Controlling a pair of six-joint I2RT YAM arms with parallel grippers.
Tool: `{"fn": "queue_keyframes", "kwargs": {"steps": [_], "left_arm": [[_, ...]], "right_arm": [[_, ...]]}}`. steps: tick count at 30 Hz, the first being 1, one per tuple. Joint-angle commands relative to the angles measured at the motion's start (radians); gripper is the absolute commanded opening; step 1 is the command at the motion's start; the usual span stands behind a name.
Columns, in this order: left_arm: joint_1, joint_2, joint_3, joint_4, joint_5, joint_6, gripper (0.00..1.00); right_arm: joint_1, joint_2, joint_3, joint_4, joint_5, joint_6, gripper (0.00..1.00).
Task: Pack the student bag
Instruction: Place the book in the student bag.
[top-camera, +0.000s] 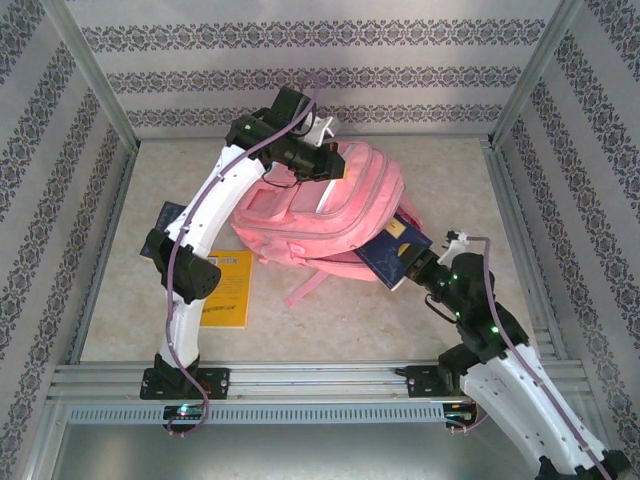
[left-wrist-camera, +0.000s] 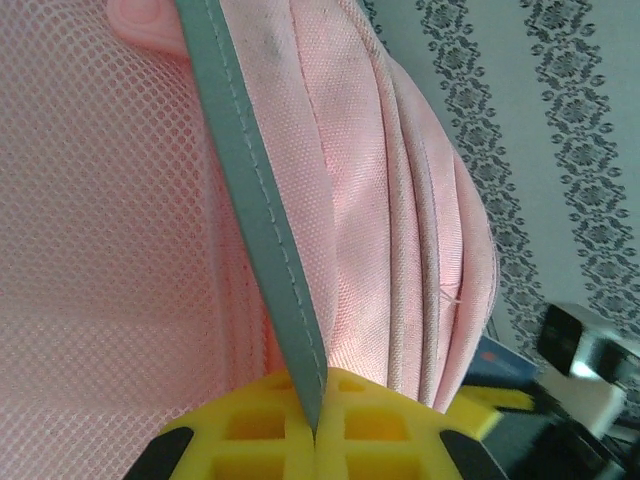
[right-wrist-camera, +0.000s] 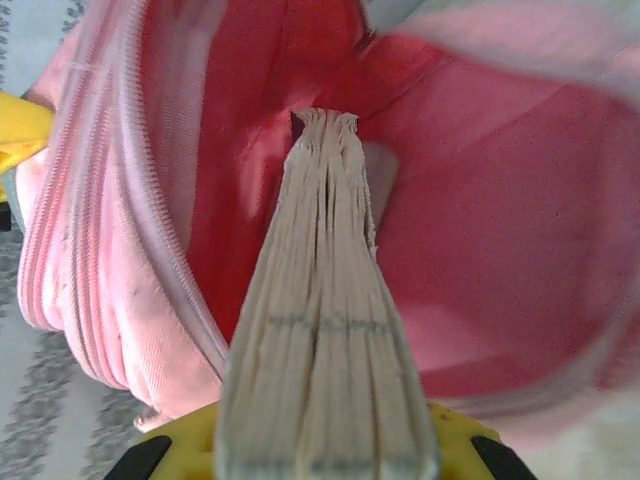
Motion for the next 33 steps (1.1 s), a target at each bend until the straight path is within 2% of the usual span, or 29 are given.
{"fn": "queue_keyframes", "kwargs": {"steps": [1, 5, 9, 18, 23, 26, 30, 33], "left_arm": [[0.002, -0.119, -0.005, 0.145, 0.145, -0.018, 0.00], [0.005, -0.156, -0.045, 0.170, 0.182, -0.022, 0.00], [0.009, -0.191, -0.085, 0.201, 0.218, -0.037, 0.00], [0.037, -0.232, -0.137, 0.276, 0.279, -0.095, 0.00], [0.040, -0.238, -0.161, 0.281, 0.289, -0.091, 0.00], [0.040, -0.233, -0.172, 0.281, 0.291, -0.086, 0.00], [0.039, -0.206, -0.165, 0.289, 0.298, -0.092, 0.00], [0.033, -0.180, -0.149, 0.296, 0.302, -0.100, 0.00]], "right_arm": [[-0.017, 0.071, -0.036, 0.359, -0.211, 0.212, 0.00], [-0.018, 0.152, -0.028, 0.414, -0.222, 0.240, 0.00], [-0.005, 0.203, -0.003, 0.428, -0.176, 0.243, 0.00], [0.047, 0.415, 0.105, 0.274, -0.006, 0.193, 0.00], [0.082, 0.490, 0.147, 0.184, 0.133, 0.126, 0.00], [0.092, 0.545, 0.159, 0.220, 0.104, 0.100, 0.00], [0.096, 0.598, 0.138, 0.354, 0.022, 0.128, 0.00], [0.103, 0.599, 0.113, 0.443, 0.025, 0.164, 0.00]]}}
